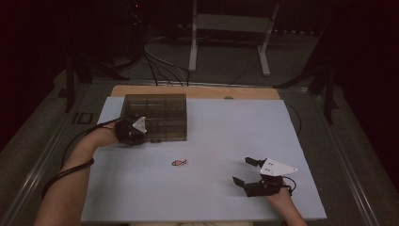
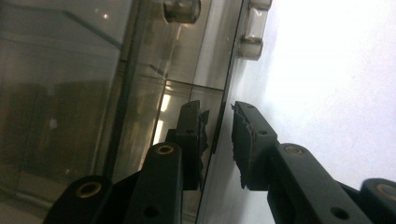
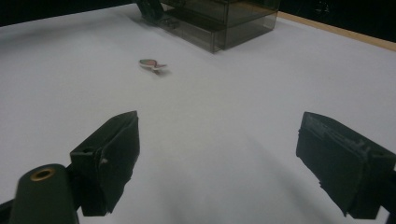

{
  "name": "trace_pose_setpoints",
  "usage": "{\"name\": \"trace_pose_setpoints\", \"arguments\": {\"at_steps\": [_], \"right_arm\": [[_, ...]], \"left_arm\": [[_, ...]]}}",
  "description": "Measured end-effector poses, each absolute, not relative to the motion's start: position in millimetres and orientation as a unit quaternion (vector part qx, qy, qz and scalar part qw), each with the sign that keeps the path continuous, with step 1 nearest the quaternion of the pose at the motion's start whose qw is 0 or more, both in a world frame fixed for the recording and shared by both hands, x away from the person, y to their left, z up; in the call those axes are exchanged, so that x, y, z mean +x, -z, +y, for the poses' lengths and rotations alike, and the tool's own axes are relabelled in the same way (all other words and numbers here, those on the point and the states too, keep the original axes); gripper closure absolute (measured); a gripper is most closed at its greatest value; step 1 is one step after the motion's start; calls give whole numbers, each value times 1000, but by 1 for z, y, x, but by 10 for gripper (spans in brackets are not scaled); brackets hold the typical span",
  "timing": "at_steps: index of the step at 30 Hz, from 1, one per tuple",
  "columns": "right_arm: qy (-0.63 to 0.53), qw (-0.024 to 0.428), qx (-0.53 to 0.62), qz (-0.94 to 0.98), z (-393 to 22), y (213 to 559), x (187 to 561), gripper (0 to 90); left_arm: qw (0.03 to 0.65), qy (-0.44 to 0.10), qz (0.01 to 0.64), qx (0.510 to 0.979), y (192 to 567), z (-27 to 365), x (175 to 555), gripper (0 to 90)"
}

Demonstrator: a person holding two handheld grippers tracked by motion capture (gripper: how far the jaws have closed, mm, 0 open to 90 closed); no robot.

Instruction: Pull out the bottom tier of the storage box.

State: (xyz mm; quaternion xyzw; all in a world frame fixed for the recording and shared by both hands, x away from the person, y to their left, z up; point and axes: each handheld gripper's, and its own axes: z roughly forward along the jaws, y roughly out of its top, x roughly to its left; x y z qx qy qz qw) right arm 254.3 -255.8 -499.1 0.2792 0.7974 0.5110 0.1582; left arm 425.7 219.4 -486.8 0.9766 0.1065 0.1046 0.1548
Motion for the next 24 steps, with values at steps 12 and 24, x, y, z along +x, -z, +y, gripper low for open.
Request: {"name": "trace_pose_setpoints", "arguments": {"at_steps": [12, 24], "right_arm": [[-510, 158, 278, 798, -256, 500, 255, 134], [-510, 158, 278, 799, -256, 499, 255, 134]], "left_arm": [[174, -63, 59, 981, 487, 223, 434, 846], [184, -36, 25, 982, 487, 225, 424, 874]]}}
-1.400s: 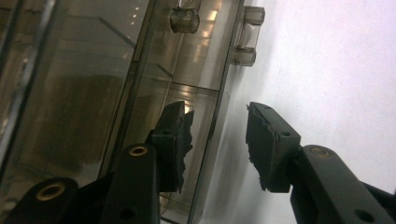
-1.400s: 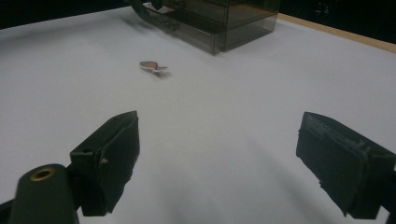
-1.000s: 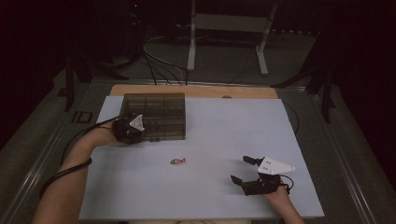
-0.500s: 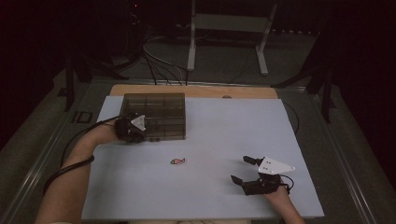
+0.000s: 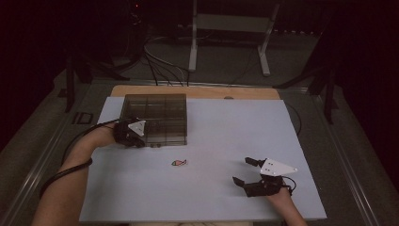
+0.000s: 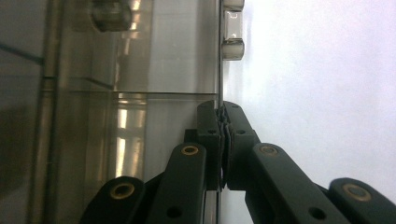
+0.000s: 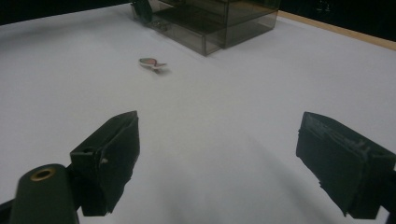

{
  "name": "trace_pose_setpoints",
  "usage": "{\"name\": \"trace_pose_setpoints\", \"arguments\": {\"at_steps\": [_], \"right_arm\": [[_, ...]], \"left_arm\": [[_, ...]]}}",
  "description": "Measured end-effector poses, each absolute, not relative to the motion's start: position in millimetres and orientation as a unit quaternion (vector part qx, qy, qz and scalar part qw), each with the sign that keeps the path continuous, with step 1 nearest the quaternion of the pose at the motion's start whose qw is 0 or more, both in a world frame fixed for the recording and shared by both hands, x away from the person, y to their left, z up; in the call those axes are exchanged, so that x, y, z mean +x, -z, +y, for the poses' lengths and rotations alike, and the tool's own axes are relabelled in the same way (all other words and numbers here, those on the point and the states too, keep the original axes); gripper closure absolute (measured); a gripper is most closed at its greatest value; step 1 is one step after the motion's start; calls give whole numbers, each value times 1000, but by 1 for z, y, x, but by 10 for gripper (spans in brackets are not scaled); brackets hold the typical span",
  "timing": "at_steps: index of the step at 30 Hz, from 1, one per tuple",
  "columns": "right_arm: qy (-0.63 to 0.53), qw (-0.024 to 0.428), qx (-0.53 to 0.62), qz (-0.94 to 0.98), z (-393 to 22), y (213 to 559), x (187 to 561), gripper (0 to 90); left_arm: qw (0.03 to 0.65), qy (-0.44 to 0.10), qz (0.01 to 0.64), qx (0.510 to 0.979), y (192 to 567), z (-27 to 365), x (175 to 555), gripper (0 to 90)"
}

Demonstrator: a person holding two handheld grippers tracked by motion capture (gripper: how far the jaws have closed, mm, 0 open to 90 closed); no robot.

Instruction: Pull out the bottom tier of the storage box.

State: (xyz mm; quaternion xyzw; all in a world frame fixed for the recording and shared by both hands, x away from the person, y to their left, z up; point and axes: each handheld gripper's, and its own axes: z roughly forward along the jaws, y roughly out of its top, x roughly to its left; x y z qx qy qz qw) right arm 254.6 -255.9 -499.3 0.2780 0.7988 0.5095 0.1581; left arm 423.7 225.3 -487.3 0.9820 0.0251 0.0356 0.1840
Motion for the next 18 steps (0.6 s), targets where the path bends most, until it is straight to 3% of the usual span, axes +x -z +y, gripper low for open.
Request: {"name": "trace_pose_setpoints", "arguments": {"at_steps": [18], "right_arm": [[-511, 159, 277, 798, -256, 498, 254, 134]], "left_arm": [[190, -22, 15, 981, 486, 230, 402, 877]]}}
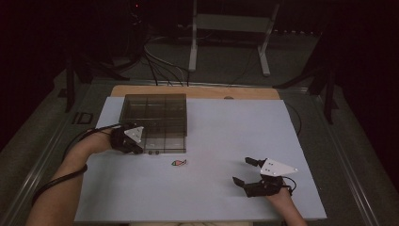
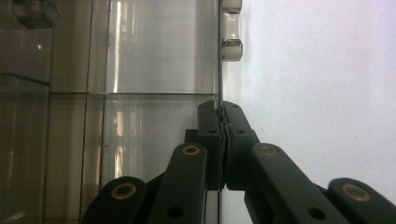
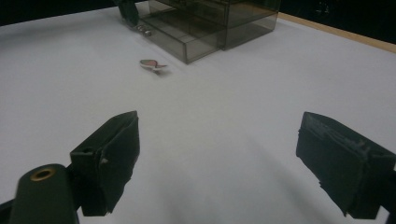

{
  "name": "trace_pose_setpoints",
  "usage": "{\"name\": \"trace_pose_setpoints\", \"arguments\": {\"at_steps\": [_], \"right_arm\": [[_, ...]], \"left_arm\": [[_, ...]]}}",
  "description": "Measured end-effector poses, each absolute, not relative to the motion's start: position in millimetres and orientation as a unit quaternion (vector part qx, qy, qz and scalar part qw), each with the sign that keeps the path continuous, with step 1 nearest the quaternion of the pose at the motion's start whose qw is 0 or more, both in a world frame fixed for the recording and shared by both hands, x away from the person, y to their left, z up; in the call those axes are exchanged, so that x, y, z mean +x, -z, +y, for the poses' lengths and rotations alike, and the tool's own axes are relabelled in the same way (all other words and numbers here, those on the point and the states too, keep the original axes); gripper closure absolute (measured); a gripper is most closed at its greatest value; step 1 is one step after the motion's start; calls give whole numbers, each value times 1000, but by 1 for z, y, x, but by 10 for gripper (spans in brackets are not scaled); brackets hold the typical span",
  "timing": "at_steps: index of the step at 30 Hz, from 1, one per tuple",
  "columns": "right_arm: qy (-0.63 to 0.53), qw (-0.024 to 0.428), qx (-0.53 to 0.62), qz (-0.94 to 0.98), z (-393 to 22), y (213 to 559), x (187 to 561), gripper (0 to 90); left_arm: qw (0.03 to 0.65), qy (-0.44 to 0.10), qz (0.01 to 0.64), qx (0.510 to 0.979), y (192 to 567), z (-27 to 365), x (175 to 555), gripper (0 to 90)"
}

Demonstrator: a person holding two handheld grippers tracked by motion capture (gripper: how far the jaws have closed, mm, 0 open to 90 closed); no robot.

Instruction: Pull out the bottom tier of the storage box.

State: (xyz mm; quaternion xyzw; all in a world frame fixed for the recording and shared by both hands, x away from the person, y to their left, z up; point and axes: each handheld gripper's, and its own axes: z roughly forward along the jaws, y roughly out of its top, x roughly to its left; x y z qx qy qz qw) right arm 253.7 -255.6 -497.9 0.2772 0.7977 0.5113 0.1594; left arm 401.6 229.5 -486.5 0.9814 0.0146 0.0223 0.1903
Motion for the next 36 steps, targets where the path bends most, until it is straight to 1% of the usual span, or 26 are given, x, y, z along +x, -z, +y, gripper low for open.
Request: {"name": "trace_pose_setpoints", "arguments": {"at_steps": [14, 29, 33, 34, 35, 36], "right_arm": [[-509, 160, 275, 799, -255, 498, 254, 134], [-510, 159, 276, 799, -256, 498, 254, 134], [-510, 159, 276, 799, -255, 498, 254, 133], [-510, 159, 276, 799, -255, 498, 254, 134], [-510, 159, 276, 799, -255, 498, 254, 134], [-510, 159, 276, 799, -255, 498, 254, 134]], "left_arm": [[198, -19, 26, 980, 489, 230, 395, 876], [195, -23, 17, 980, 489, 229, 395, 864], [203, -28, 36, 978, 486, 230, 392, 747], [208, -25, 49, 976, 484, 231, 391, 680], [211, -25, 57, 976, 483, 231, 390, 680], [207, -31, 72, 975, 481, 231, 389, 649]]}}
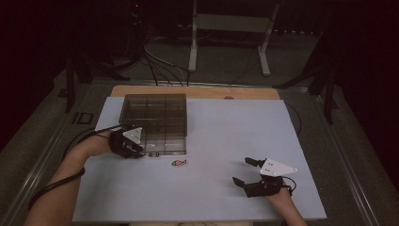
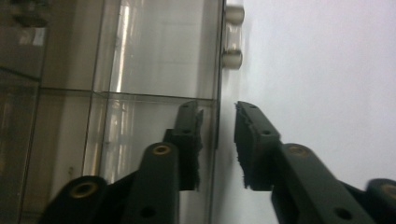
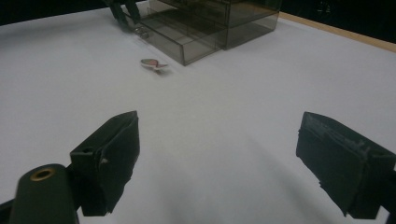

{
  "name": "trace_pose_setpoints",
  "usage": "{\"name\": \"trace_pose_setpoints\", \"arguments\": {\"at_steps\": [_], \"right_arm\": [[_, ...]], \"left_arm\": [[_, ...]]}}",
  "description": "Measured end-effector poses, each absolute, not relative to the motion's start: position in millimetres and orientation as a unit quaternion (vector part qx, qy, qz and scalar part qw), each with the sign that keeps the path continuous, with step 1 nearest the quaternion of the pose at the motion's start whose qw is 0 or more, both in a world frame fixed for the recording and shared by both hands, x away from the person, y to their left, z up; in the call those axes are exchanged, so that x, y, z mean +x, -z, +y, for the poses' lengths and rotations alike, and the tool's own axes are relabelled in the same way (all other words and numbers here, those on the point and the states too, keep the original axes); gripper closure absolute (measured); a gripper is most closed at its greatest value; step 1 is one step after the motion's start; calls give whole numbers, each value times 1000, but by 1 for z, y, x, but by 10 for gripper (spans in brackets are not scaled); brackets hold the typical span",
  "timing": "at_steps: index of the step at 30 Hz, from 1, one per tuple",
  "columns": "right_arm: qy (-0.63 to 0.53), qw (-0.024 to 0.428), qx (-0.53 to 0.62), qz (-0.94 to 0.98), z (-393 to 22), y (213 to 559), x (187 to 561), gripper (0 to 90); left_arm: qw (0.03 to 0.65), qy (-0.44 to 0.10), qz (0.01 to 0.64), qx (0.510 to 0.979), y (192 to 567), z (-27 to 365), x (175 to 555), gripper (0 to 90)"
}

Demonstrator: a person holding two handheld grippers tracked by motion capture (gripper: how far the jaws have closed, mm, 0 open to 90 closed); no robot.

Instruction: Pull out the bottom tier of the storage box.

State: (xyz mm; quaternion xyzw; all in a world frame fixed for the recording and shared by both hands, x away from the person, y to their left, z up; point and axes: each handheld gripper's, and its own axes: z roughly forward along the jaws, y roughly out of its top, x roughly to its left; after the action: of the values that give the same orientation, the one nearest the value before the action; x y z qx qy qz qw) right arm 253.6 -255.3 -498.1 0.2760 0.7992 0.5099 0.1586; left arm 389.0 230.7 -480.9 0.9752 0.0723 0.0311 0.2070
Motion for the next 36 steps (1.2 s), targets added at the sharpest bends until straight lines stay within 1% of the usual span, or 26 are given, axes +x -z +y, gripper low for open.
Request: {"name": "trace_pose_setpoints", "arguments": {"at_steps": [1, 2, 3, 5, 6, 8, 12, 17, 21, 24, 27, 36], "right_arm": [[-510, 158, 276, 799, -255, 498, 254, 133], [-509, 158, 276, 800, -255, 498, 254, 134], [-509, 159, 275, 800, -255, 498, 254, 134], [-509, 159, 275, 800, -255, 498, 254, 134], [-509, 159, 275, 800, -255, 498, 254, 134], [-509, 158, 275, 800, -255, 498, 254, 134], [-509, 158, 275, 800, -255, 499, 254, 134], [-509, 158, 276, 800, -255, 498, 254, 134], [-509, 157, 276, 800, -255, 499, 254, 134], [-509, 157, 276, 800, -255, 498, 254, 133], [-510, 157, 274, 800, -254, 498, 254, 133], [-510, 157, 275, 800, -254, 498, 254, 134]], "left_arm": [[203, -48, 87, 974, 480, 231, 388, 576], [204, -52, 96, 973, 478, 232, 387, 538], [211, -49, 101, 971, 477, 233, 386, 532], [222, -56, 116, 967, 475, 234, 385, 391], [231, -54, 122, 964, 474, 234, 384, 391], [250, -60, 136, 957, 470, 236, 383, 330], [267, -61, 174, 946, 466, 236, 381, 158], [289, -70, 193, 935, 460, 235, 376, 0], [301, -76, 199, 929, 458, 234, 369, 0], [301, -74, 201, 929, 458, 233, 365, 0], [314, -66, 211, 923, 459, 233, 358, 0], [333, -82, 228, 911, 466, 235, 340, 0]]}}
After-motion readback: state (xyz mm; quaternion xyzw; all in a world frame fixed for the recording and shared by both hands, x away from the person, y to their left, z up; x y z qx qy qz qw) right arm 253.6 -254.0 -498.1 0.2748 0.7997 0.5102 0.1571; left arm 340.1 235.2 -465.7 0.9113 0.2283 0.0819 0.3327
